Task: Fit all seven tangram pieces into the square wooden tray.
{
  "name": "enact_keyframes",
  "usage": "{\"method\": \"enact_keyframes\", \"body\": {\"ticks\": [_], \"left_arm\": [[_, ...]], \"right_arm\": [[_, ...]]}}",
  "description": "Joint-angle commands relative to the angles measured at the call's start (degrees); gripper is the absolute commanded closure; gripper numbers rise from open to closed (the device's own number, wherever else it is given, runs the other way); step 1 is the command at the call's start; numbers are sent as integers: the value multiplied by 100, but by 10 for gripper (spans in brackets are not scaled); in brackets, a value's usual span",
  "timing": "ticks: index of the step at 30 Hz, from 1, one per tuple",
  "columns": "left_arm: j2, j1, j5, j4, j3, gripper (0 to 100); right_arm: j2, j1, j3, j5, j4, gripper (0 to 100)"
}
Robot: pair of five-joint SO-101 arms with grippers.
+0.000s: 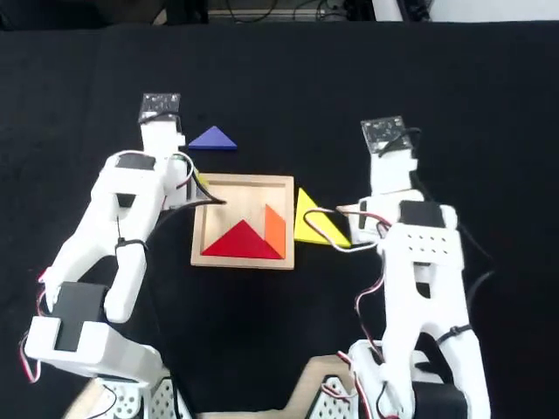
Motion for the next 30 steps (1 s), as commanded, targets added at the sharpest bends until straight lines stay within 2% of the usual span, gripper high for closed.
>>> {"method": "enact_keyframes", "body": {"ticks": [1,6,10,16,23,27,30], "left_arm": [[97,-127,-53,-519,40,740],[607,-4,-53,-519,-207,741],[826,22,-44,-149,-602,742],[1319,-4,-44,35,-1059,827],[1363,40,-97,932,-1288,930],[1363,-101,-141,1371,-1288,938],[1354,-215,-545,1565,-1305,939]], "right_arm": [[-180,-220,31,-26,-132,769],[-154,-211,40,-26,-132,769],[-154,-211,40,-26,-141,769],[-154,-211,48,-26,-132,769],[-145,-202,48,-26,-158,769],[-145,-202,48,-26,-167,769],[-145,-202,48,-26,-167,769]]}}
